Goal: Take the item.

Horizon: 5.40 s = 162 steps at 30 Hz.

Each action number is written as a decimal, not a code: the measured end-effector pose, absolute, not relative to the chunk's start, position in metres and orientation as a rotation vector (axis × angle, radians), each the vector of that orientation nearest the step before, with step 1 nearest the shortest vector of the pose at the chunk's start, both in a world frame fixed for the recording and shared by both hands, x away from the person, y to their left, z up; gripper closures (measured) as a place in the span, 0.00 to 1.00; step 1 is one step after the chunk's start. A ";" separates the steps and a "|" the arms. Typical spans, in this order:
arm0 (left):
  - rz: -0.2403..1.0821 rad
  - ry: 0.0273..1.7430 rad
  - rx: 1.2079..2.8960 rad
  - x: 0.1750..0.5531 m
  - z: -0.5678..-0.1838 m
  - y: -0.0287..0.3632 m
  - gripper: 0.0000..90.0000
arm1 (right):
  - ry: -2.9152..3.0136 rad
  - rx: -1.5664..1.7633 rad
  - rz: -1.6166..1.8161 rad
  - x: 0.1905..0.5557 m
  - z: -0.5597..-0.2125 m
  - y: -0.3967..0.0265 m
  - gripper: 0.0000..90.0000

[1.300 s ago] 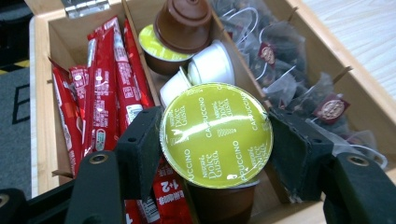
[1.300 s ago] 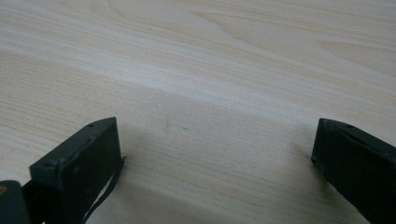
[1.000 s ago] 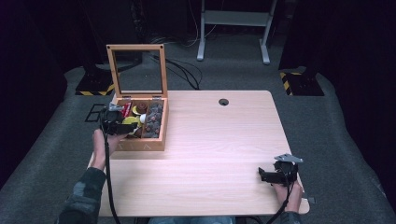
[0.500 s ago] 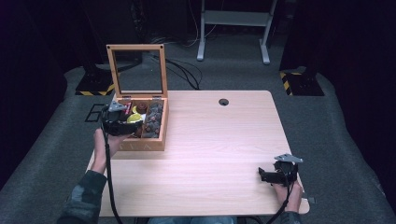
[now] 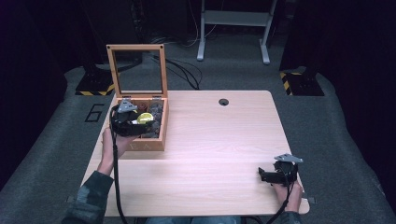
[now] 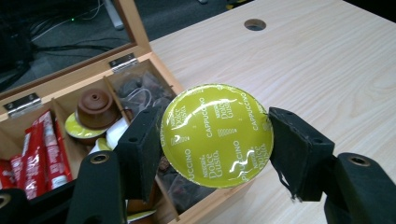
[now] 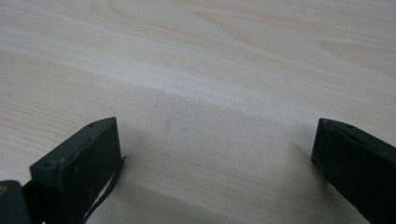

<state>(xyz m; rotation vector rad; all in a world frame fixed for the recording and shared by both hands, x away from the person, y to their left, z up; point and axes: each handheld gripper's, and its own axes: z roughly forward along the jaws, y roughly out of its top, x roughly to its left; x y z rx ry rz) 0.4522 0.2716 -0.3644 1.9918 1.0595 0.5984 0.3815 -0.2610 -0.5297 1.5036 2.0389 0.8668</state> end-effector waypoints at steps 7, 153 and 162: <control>0.582 1.023 2.014 0.453 -0.364 0.257 0.42 | 2.039 1.503 0.867 0.382 -0.530 -0.261 0.01; 0.296 0.842 2.208 0.475 -0.464 0.097 0.16 | 2.042 1.497 0.870 0.382 -0.530 -0.261 0.02; 0.324 0.804 2.208 0.455 -0.448 0.118 0.16 | 2.041 1.498 0.870 0.381 -0.530 -0.261 0.02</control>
